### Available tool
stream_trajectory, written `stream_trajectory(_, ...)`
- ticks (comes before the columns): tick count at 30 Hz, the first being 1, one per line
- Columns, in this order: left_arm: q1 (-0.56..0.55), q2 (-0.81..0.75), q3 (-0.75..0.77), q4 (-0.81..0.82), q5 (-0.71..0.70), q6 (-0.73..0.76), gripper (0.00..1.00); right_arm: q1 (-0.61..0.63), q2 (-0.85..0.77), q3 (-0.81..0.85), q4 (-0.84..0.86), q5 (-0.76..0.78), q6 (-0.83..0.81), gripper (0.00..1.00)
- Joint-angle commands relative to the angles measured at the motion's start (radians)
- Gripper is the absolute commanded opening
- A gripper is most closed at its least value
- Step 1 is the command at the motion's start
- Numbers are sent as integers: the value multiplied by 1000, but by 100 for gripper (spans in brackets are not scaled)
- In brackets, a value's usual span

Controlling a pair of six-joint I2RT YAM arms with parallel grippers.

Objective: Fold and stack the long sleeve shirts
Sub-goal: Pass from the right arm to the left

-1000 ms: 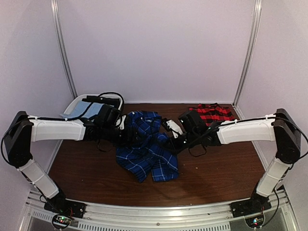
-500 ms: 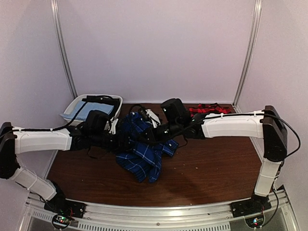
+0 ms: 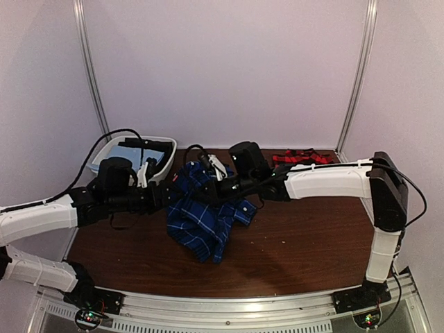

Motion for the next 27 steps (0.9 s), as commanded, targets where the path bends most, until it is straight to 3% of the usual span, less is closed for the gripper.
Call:
stream_trajectory(1,10,4,7,24,36,95,70,-3,23,18,50,1,23,0)
stream_trajectory(11,9,152,71,62,159,273,64,-3,34,34,72,-52,47,0)
stream_trajectory(16,9,212,90,95,179,284,54,-4,34,30,78,-54,52,0)
stream_trajectory(19,7,231,93,107,186,279,37,-5,36,32,78,-50,52,0)
stream_trajectory(21,5,231,93,104,169,268,16,-5,35,33,69,-40,46,1)
stream_trajectory(23,4,223,98,67,116,250,0,-12,24,25,53,2,36,11)
stream_trajectory(27,7,206,129,-139,-127,183,0,-52,-7,-5,3,83,7,40)
